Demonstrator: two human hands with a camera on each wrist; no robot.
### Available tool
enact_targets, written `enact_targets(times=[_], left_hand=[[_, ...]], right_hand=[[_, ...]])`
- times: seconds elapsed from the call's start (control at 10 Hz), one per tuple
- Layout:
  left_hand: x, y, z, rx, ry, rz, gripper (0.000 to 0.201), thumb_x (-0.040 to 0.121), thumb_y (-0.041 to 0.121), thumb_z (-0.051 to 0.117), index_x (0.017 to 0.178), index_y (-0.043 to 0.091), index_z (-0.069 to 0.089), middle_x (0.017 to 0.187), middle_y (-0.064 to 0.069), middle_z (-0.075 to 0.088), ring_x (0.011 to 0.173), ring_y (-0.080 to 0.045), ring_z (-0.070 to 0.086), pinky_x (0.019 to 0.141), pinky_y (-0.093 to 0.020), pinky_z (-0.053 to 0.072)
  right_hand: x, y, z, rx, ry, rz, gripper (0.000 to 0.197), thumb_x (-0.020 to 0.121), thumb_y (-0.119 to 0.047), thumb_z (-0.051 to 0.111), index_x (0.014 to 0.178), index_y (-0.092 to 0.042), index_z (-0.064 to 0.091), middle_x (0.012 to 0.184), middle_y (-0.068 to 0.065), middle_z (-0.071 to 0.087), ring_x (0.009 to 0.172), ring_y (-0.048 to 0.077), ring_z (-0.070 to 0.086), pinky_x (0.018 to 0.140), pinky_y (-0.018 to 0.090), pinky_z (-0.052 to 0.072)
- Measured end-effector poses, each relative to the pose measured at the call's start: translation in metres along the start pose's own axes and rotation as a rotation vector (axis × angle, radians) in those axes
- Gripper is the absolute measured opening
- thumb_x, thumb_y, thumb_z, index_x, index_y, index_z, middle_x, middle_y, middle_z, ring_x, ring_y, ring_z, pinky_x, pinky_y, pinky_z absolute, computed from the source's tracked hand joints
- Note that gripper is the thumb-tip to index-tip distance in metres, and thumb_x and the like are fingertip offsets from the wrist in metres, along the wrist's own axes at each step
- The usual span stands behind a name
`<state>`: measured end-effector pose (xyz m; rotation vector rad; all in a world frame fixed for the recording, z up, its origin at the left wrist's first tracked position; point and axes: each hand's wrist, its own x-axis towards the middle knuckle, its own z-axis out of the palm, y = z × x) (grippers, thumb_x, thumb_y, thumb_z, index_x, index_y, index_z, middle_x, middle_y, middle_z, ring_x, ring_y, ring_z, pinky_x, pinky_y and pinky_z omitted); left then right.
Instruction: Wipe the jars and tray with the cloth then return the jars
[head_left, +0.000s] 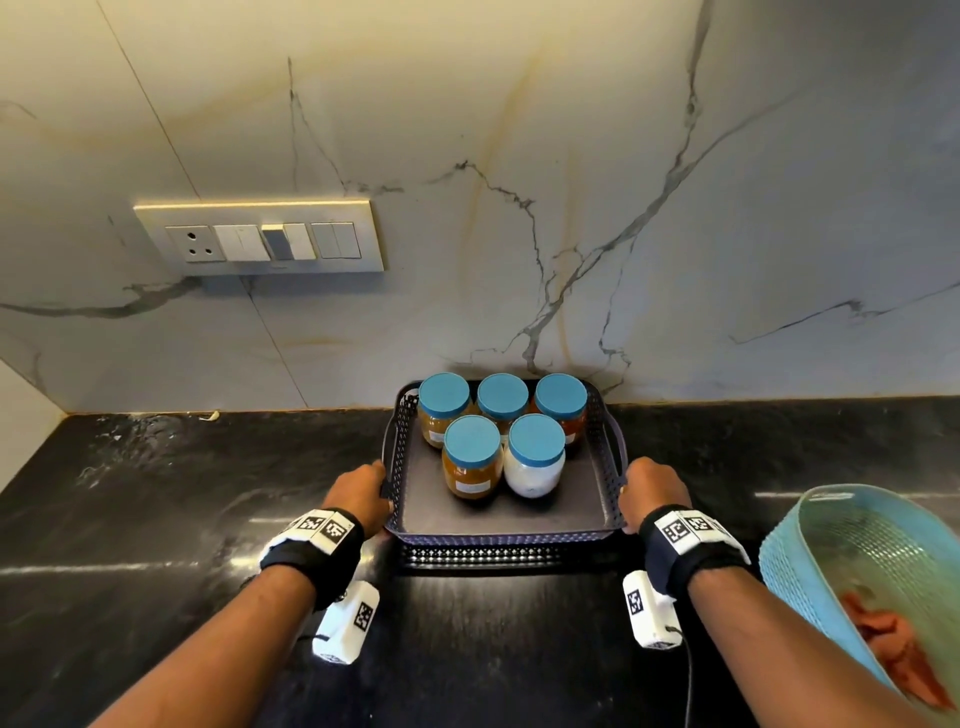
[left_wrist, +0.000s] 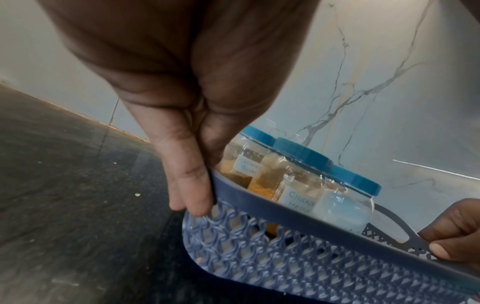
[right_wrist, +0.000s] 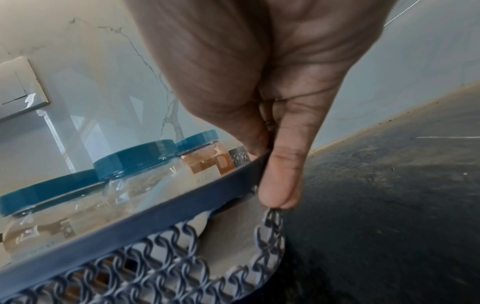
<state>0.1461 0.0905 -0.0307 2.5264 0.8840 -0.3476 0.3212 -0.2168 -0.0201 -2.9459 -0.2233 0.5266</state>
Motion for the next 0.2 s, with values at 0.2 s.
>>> enact_targets(times=[0.2], left_hand=[[-0.018,-0.003,0.006,0.018,-0.036,0.012,0.036,0.100,0.022,0.057,0.133,0.008,0.052,0.132,-0.017,0.064,0.119,-0.035,0.063,0.098,-0.039,0.050]], right_hand=[[-0.014,0.006,-0.002,0.040,-0.037,-0.030,0.029,0.098,-0.023,0.054,0.120,-0.007,0.065,0.123,0.018,0.068,0.112,0.038,0.065,0.088,0.038,0.053]])
